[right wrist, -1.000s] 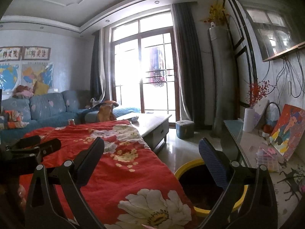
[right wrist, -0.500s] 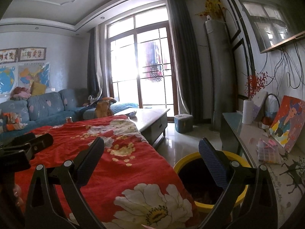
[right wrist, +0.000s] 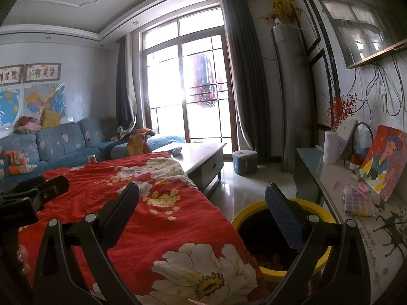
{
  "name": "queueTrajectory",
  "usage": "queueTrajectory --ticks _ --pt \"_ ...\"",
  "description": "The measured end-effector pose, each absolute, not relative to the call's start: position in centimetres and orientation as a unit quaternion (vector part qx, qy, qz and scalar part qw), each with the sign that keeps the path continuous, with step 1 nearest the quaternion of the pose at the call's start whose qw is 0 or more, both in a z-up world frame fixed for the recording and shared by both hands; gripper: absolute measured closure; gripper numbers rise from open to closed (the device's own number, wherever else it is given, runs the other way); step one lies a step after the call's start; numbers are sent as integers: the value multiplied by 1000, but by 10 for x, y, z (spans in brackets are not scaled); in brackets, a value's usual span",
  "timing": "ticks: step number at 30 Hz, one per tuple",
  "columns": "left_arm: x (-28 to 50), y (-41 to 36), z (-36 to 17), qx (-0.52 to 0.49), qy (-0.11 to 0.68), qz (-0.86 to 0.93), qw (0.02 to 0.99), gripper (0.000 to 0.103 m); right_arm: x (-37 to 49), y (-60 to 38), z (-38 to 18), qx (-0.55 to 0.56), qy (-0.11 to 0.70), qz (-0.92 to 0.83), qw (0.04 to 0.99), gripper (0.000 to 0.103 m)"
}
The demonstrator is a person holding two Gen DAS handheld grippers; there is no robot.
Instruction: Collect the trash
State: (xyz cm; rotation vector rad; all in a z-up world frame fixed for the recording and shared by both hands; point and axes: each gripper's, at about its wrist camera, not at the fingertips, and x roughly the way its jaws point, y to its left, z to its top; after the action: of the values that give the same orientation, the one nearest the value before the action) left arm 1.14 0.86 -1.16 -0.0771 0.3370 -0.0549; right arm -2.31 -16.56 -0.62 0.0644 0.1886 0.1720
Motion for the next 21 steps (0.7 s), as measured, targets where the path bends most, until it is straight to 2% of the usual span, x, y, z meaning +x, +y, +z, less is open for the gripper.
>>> queueTrajectory --ticks 21 --pt "10 7 -12 -38 169 -29 984 11 -22 -167 -6 33 95 86 991 6"
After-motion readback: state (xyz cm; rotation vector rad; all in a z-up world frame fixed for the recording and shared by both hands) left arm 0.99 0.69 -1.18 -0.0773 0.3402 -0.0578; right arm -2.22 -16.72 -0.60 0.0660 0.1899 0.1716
